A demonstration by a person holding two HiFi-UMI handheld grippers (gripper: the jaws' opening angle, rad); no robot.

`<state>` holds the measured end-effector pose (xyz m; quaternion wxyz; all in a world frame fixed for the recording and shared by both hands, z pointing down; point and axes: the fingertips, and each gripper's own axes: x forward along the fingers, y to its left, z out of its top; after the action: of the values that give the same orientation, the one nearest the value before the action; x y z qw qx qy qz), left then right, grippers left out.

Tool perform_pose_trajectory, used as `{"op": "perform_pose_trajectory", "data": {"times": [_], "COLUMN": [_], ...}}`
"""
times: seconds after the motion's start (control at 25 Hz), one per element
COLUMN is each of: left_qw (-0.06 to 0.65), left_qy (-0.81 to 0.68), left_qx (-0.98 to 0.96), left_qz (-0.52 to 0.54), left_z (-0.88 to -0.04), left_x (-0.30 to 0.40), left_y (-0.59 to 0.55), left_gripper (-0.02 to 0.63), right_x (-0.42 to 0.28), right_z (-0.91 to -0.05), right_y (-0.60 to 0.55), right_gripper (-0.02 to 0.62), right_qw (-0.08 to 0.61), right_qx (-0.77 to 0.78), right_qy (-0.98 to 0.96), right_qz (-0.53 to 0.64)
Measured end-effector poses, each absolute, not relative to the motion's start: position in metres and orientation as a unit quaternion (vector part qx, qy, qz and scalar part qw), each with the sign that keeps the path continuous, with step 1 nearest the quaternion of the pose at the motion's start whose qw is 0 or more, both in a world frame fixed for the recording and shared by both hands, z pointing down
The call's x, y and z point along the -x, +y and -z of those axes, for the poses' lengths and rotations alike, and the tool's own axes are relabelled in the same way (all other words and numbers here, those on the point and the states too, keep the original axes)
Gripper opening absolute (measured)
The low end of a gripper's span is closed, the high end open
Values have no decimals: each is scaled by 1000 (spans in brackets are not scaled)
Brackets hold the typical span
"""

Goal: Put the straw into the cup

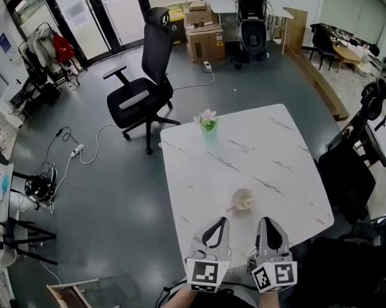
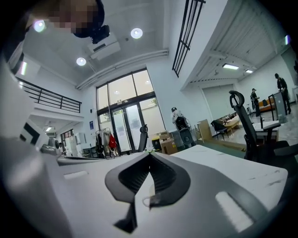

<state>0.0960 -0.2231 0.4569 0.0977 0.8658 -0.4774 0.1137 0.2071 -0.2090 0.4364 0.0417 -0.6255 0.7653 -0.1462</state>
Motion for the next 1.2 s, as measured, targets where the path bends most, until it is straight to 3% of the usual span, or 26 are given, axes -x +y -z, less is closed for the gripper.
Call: {"op": "perform_pose_trajectory", "data": {"times": [1.2], "left_qw": [27], "left_qy": [-520], "left_qx": [-853], "left_qz": [-38], "left_z": [-390], "left_x": [-104], "left_y": [-136], "left_gripper": [2], "right_x": [-212], "right_z": [-382], "right_y": [-118], "right_gripper": [-3], "right_qw": [80], "right_qx": [574], "right_qy": [810], "right_qz": [88]}}
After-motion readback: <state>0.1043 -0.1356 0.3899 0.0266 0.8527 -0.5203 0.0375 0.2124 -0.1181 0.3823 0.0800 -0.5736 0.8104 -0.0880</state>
